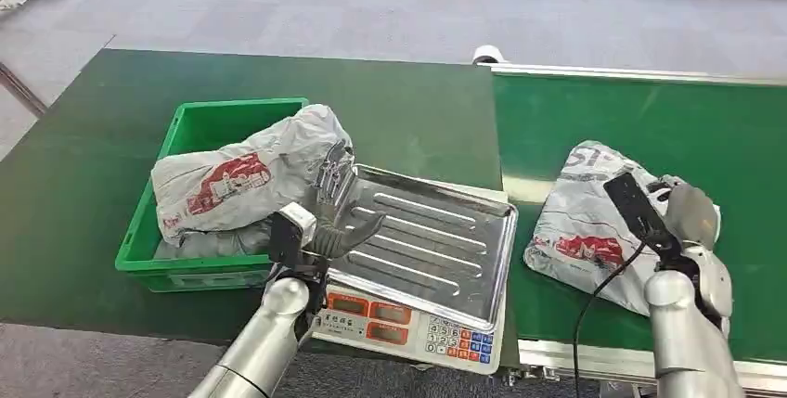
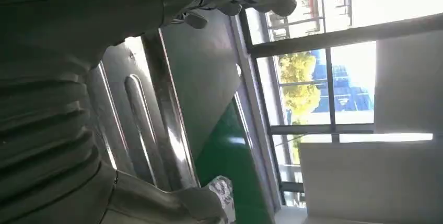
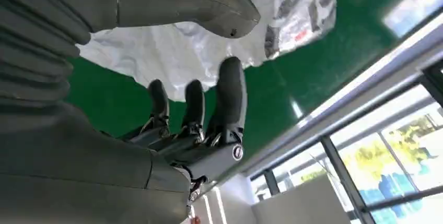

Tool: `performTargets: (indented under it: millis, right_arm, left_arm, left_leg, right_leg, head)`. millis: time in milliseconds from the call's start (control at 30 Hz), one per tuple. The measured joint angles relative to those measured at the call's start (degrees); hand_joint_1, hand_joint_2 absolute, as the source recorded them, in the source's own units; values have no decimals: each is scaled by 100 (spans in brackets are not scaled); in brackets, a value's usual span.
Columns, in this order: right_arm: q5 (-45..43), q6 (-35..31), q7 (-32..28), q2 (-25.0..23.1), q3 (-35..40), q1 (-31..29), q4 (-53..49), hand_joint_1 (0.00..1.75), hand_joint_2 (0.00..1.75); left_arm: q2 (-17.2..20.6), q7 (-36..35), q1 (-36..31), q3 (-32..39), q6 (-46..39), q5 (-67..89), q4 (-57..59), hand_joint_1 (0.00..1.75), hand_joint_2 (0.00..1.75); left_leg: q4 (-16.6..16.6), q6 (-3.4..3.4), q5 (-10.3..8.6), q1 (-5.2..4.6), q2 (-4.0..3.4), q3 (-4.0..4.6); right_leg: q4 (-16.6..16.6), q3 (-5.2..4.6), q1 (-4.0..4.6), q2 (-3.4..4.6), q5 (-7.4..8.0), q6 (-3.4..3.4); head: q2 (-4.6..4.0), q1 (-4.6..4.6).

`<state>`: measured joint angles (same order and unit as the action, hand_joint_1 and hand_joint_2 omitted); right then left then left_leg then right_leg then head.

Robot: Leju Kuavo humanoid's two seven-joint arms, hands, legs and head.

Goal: Moved the parcel from conveyor to table for the left to box.

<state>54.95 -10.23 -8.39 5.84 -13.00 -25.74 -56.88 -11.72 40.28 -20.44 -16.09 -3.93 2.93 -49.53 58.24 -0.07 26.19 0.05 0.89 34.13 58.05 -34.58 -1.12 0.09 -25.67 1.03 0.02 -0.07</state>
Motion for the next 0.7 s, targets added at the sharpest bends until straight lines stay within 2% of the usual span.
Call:
performTargets:
  millis: [33, 67, 167, 267, 500, 700]
  right_arm:
    - [7, 2, 0, 4, 4, -36, 95, 0, 0]
    - [7, 2, 2, 15, 4, -68, 200, 0, 0]
    - [45, 24, 84, 35, 9, -131, 420, 0, 0]
    - [321, -19, 584, 135, 13, -406, 1208, 0, 0]
    - [579, -326, 724, 332, 109, -755, 2499, 0, 0]
    - [618, -326, 777, 398, 140, -853, 2909, 0, 0]
  left_arm:
    - [0, 0, 0, 0, 0, 0, 0, 0, 175]
    - [0, 0, 0, -2, 0, 0, 0, 0, 0]
    - [0, 0, 0, -2, 2, 0, 0, 0, 0]
    - [-7, 0, -2, -11, 2, -2, 0, 0, 0]
    - [-11, 0, -1, -42, -13, -4, 2, 0, 0]
    - [-13, 0, 0, -46, -18, -26, 2, 0, 0]
  left_leg:
    - [0, 0, 0, 0, -1, -1]
    - [0, 0, 0, 0, -1, 0]
    - [-1, 0, 1, 0, -1, 2]
    - [-1, -2, 3, 0, -1, 3]
    - [1, -1, 2, -1, 2, 5]
    - [1, -1, 2, 0, 0, 7]
  right_leg:
    - [0, 0, 0, 2, 0, 0]
    - [0, -1, 0, 2, 0, 0]
    - [0, -5, 0, 2, -2, -1]
    - [0, -6, 0, 2, -2, -1]
    - [0, -7, -1, 1, -1, 0]
    - [0, -9, 0, 2, -1, 0]
  head:
    - [0, 0]
    - [0, -2]
    - [0, 0]
    - [0, 0]
    - [0, 0]
    - [0, 0]
